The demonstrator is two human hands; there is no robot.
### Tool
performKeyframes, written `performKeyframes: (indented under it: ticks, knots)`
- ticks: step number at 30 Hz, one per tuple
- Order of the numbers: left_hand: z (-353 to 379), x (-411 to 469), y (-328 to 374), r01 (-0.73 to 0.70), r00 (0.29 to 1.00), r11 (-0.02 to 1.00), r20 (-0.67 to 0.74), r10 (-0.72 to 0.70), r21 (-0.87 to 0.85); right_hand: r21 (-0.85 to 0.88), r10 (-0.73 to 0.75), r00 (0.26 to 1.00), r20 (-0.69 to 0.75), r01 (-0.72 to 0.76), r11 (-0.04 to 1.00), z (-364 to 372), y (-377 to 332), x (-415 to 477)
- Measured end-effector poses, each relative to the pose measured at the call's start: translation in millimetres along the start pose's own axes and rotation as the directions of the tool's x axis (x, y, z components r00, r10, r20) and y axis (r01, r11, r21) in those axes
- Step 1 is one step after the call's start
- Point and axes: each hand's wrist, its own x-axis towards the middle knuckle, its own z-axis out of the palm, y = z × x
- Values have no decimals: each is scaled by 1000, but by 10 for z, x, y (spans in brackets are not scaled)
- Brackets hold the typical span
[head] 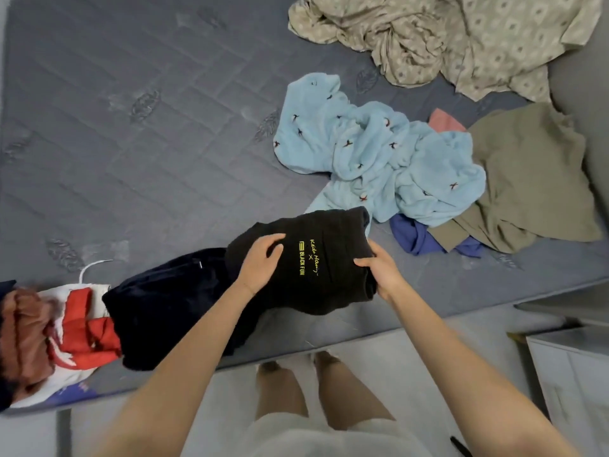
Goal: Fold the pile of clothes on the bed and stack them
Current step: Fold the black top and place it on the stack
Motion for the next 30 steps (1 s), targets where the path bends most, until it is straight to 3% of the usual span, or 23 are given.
performKeyframes:
  ticks: [4,9,13,16,20,22,25,28,30]
  knots:
    - [609,238,-446,45,992,977,104,-67,208,-83,15,988,-152,-28,996,-195,463,523]
    - [1039,512,-901,96,987,903,80,-142,420,-347,-155,949,-274,53,937,-426,742,1109]
    - [1241,629,-1131,111,989,887,37,-142,449,-510,-273,929,-251,113,853,-505,949,1383]
    - [1278,658,-1215,68,996,902,22,-86,426,-621,-284,919,-274,56,782,-574,1110,1546]
    - [1108,684,-1279,33,987,923,-158,30,383,-782,-361,871,-334,-43,621,-603,1141,1637]
    - [958,717,-1338,46,965,914,-256,64,403,-853,-470,840,-270,17,521,-519,1086,1666]
    - [693,777,-1418,87,935,893,-346,80,441,-925,-549,834,-63,158,346,-255,996,1740]
    - [437,928,-1588,197,958,950,-253,-134,244,-939,-543,833,105,263,222,88,945,1850]
    - [267,1020,-1704,218,972,970,-109,-206,110,-921,-516,838,179,327,211,344,925,1917]
